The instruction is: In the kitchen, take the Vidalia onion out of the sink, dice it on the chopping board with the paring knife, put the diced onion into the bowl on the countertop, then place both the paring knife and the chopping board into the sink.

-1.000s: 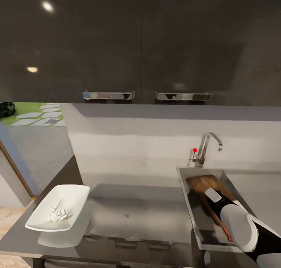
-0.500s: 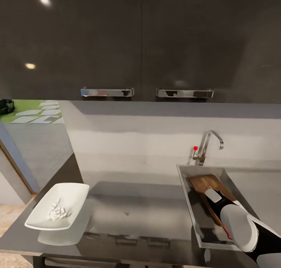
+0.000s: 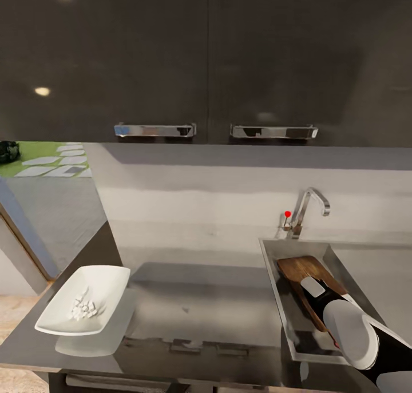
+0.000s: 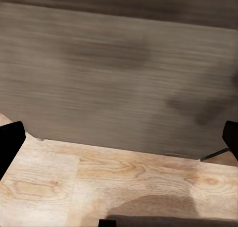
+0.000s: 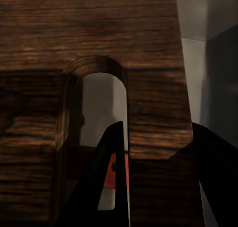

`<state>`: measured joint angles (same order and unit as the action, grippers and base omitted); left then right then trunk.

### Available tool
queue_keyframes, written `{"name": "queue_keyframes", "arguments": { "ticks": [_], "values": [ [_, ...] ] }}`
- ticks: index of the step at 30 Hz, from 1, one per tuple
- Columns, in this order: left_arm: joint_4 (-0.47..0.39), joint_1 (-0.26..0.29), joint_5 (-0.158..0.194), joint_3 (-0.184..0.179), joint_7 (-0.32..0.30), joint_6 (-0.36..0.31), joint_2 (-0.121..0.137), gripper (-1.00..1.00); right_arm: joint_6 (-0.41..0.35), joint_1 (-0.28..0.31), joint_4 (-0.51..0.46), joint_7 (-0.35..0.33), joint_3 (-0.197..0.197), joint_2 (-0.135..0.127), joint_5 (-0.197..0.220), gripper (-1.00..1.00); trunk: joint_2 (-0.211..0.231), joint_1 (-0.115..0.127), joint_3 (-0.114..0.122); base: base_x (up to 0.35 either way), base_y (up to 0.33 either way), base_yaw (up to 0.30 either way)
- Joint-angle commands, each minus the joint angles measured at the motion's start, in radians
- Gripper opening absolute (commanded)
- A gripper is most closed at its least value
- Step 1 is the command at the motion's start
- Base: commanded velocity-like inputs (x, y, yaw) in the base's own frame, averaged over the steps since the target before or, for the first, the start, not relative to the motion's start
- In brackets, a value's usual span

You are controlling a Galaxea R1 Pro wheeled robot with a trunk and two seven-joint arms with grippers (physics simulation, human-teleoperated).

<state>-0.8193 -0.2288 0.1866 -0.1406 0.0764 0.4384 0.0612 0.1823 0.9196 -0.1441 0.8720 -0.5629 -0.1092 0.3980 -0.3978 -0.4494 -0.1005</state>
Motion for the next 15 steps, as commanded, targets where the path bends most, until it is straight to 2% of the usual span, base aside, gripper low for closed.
{"name": "queue_keyframes", "arguments": {
  "ticks": [1, 11, 15],
  "values": [
    [-0.001, 0.000, 0.007, -0.007, 0.008, 0.002, 0.002, 1.00, 0.008, 0.001, 0.000, 0.001, 0.006, -0.001, 0.010, -1.00, -0.002, -0.001, -0.004, 0.000, 0.000, 0.000],
    [-0.001, 0.000, 0.007, -0.007, 0.008, 0.002, 0.002, 1.00, 0.008, 0.001, -0.003, 0.001, 0.005, -0.012, 0.014, -1.00, -0.002, -0.001, -0.020, 0.000, 0.000, 0.000],
    [0.001, 0.000, 0.007, -0.007, 0.008, 0.002, 0.002, 1.00, 0.007, 0.001, -0.003, -0.034, 0.005, -0.012, 0.016, -1.00, -0.002, -0.001, -0.026, 0.000, 0.000, 0.000]
  ]
}}
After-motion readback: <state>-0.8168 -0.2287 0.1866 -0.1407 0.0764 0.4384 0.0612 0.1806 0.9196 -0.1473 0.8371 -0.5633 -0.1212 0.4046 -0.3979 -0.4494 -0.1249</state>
